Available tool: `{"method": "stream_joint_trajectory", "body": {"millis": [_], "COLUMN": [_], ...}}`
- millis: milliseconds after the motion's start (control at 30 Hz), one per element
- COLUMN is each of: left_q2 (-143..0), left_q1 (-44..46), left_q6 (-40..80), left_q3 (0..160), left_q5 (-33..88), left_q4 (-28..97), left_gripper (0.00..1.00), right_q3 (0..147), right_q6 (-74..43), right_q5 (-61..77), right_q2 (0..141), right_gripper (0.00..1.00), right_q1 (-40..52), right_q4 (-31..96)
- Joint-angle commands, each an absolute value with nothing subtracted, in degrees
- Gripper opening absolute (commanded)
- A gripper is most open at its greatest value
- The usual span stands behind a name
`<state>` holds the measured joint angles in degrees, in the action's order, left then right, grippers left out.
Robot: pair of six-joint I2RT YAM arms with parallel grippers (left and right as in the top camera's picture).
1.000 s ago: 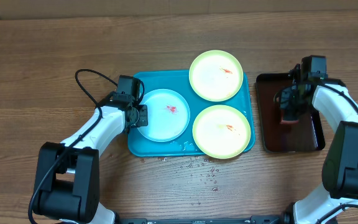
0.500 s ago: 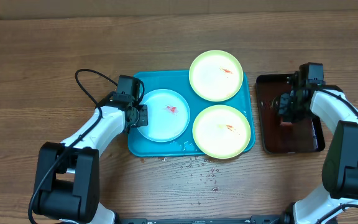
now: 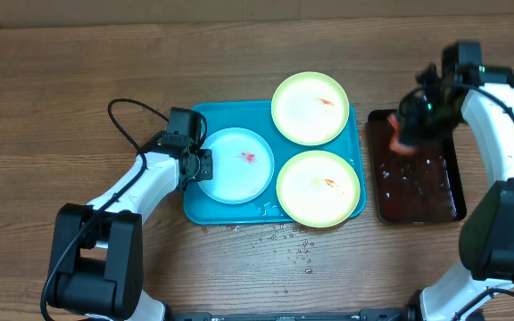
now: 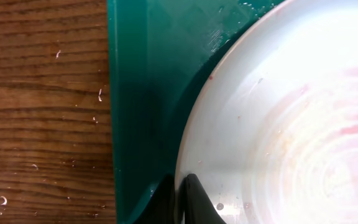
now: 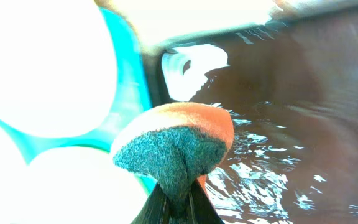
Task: Clean dirty plates on tray and stack at the side
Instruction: 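Grasp the orange-green sponge on the brown tray with the right gripper, then scrub the white plate with the sponge while left gripper holds it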
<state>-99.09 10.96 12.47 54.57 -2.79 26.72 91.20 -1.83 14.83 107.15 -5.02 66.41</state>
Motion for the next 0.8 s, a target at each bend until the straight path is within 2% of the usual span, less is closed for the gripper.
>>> {"method": "stream_joint_trajectory", "body": {"millis": [0,200,467,767], "left_q2": [-100.0,-100.0,-100.0,-100.0], "left_q1": [10.7,9.1,4.4,2.6], "left_q6": [10.3,10.3,10.3,10.3], "left_q3": [53.7,53.7,53.7,53.7], "left_q5": [-0.1,2.5,8.5,12.6], "left_q4": [26.7,26.7,27.0,27.2], "left_gripper": [0.04,0.04,0.04,0.04], "right_q3": [96.2,95.8,94.3,94.3], "right_q6": [-2.2,-6.7,-15.4,-20.0], "right_q5": [26.7,30.0,18.3,12.4], "right_q2": [106.4,106.5,112.7,122.8], "right_gripper": [0.04,0.04,0.04,0.04], "right_q1": [0.4,13.4,29.1,34.5], "right_q4": [66.7,58.8,49.7,45.2]}}
